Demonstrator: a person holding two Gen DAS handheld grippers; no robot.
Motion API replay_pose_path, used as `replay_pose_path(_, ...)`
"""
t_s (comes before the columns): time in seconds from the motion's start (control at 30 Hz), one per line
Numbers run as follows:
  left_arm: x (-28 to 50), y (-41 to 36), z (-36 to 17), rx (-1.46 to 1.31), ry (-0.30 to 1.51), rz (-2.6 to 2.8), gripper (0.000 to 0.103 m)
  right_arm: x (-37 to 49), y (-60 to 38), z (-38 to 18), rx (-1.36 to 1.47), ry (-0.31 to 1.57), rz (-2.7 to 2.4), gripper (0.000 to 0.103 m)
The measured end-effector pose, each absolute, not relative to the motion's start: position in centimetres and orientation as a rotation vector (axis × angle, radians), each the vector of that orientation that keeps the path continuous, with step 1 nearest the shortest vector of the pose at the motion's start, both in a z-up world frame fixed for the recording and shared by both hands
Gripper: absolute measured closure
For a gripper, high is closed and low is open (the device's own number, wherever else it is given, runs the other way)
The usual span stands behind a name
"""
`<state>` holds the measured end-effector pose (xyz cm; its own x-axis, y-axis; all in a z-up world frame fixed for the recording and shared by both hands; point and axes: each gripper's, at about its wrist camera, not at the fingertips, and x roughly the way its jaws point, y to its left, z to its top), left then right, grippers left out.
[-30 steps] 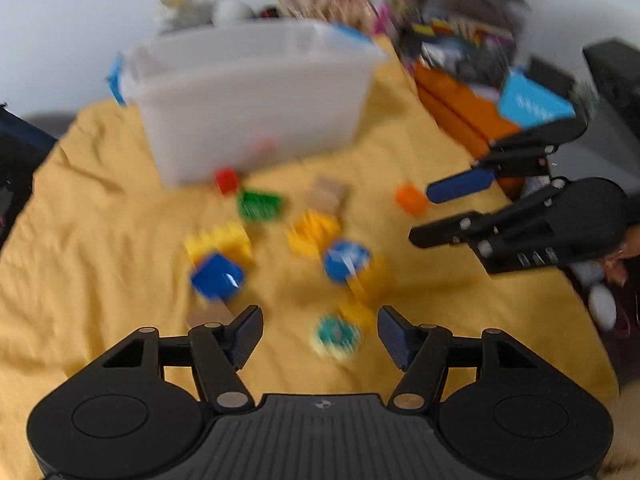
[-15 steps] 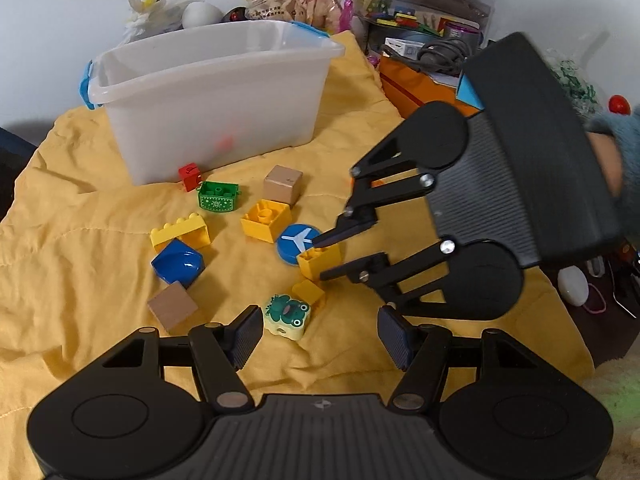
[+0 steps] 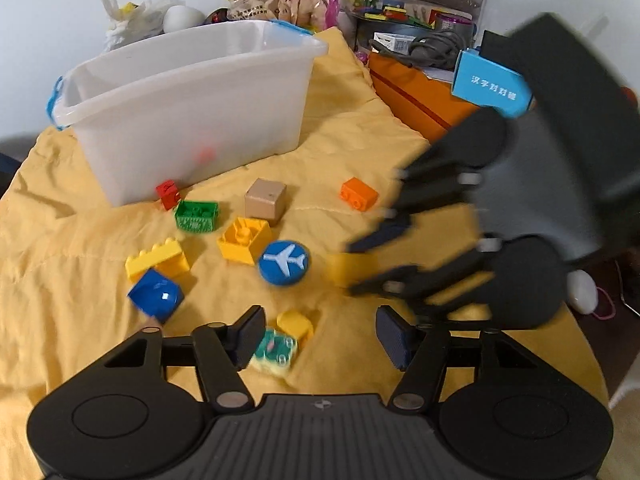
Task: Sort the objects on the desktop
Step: 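Grasp a yellow brick with the right tool while the left tool grasps a small yellow brick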
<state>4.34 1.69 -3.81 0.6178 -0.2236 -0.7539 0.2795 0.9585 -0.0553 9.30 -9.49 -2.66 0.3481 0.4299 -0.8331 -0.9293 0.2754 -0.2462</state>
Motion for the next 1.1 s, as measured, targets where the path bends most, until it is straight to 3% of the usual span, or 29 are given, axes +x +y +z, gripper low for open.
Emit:
replay_pose_path(0.13, 7.2, 2.1, -5.4, 0.017, 0.931, -0.249, 0.052, 11.0, -13.2, -1.8, -0.502, 0.917, 0.971, 0.076)
replay_pose_path(0.2, 8.0, 2.4, -6.3, -0.005, 0.975, -0.243, 0.075, 11.1, -14.4, -1.8, -0.397, 0.947, 0.948, 0.076)
replay_pose_path(0.23, 8.0, 2.4, -6.6, -0.003, 0.984, -0.244, 0.077, 11.0, -14.6, -1.8, -0.372, 0.956, 0.933, 0.076)
replay_pose_path(0.37, 5.3, 2.1, -5.9, 0.063, 0.909, -0.289, 0.077, 10.7, -14.7, -2.1, -0.259, 0.995, 0.917, 0.076)
replay_pose_path(0.6, -1.6, 1.9, -4.4, 0.257, 0.699, -0.274, 0.077, 13.2, -14.6, -6.0, 0.244, 1.275, 0.978, 0.075)
replay_pose_path(0.7, -3.3, 1.1, -5.6, 0.384, 0.63, -0.244, 0.077, 13.2, -14.6, -6.6, 0.241, 1.26, 0.966, 0.074)
replay_pose_path(0.8, -4.0, 0.7, -7.2, 0.438, 0.654, -0.236, 0.077, 13.1, -15.4, -5.7, 0.209, 1.208, 0.935, 0.06)
replay_pose_path(1.1, -5.8, 1.0, -7.2, 0.353, 0.65, -0.177, 0.075, 10.5, -14.9, -1.9, -0.062, 0.999, 0.946, 0.06)
